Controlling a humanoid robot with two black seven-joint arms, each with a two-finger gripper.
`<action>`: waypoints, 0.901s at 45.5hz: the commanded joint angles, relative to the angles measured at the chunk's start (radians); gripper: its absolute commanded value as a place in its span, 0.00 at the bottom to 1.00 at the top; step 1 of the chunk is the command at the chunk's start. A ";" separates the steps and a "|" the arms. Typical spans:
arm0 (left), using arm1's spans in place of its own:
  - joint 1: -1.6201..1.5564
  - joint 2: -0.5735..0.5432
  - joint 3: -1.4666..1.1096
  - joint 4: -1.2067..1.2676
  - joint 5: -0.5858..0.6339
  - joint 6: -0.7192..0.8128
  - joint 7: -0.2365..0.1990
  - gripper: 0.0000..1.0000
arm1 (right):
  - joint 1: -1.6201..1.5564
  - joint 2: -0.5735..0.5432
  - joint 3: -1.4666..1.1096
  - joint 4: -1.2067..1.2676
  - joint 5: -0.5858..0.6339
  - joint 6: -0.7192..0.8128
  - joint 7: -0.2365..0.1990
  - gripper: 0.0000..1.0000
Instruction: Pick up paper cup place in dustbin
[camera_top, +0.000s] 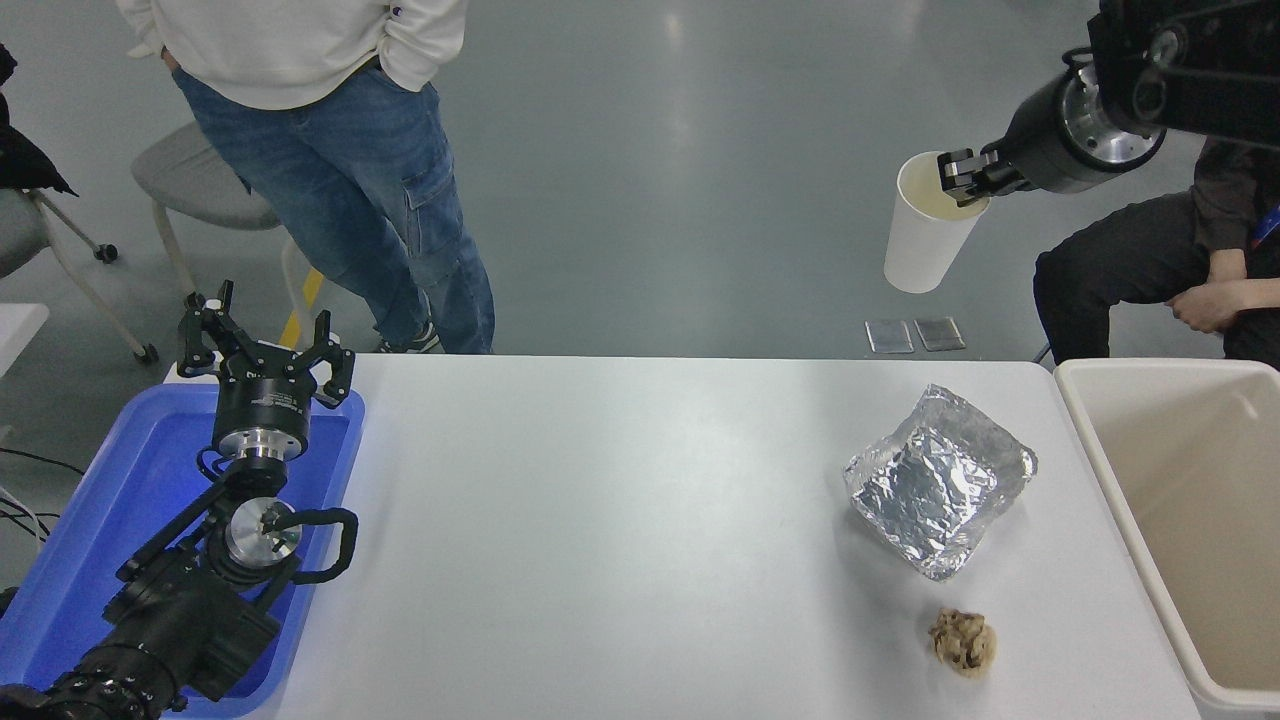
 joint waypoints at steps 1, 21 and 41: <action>0.000 0.000 0.000 0.000 -0.001 0.000 0.000 0.99 | 0.045 -0.026 -0.038 0.019 -0.009 0.017 -0.011 0.00; -0.001 -0.004 0.001 0.000 -0.001 0.000 0.000 0.99 | -0.113 -0.460 -0.117 -0.139 -0.242 0.006 -0.001 0.00; -0.003 -0.004 0.001 0.000 -0.001 0.000 0.000 0.99 | -0.889 -0.627 0.421 -0.509 -0.271 -0.167 0.001 0.00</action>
